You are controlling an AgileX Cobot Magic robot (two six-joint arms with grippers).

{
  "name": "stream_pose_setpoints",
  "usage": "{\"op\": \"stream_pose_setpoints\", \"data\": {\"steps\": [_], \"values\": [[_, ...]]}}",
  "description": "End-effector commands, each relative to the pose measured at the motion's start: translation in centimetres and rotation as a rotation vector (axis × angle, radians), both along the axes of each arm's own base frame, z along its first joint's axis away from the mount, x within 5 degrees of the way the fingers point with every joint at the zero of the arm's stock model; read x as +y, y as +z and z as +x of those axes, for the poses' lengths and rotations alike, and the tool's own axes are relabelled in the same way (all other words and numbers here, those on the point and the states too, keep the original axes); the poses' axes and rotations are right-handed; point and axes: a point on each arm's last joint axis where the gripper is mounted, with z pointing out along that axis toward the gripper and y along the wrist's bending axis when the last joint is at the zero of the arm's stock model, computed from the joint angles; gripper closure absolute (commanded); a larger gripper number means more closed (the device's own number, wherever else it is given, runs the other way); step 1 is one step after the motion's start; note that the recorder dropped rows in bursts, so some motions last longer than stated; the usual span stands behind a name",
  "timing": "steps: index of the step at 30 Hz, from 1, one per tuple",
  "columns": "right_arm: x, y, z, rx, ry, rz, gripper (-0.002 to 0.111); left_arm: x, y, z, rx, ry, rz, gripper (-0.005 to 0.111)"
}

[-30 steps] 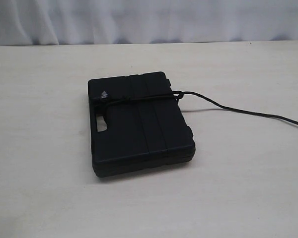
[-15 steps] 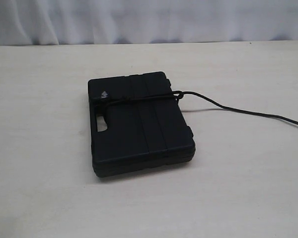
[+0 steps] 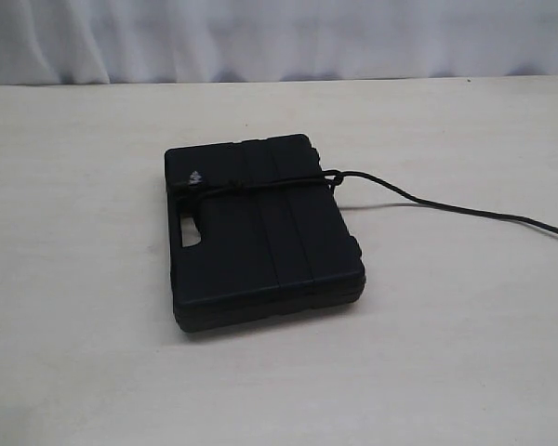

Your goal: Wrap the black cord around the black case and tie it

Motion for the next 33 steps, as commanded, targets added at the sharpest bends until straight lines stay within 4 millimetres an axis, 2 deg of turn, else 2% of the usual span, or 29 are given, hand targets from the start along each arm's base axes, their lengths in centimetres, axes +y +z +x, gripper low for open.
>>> {"op": "stream_pose_setpoints", "data": {"steps": [1, 19, 33], "values": [[0.0, -0.8, 0.1, 0.070, -0.003, -0.003, 0.104, 0.0, 0.0, 0.0, -0.012, 0.003, -0.002, 0.107], [-0.6, -4.2, 0.1, 0.461, -0.072, 0.061, 0.104, 0.0, 0.0, 0.0, -0.012, 0.003, -0.002, 0.107], [-0.6, -4.3, 0.1, 0.473, -0.069, 0.023, 0.104, 0.0, 0.0, 0.0, -0.012, 0.003, -0.002, 0.107]]}}
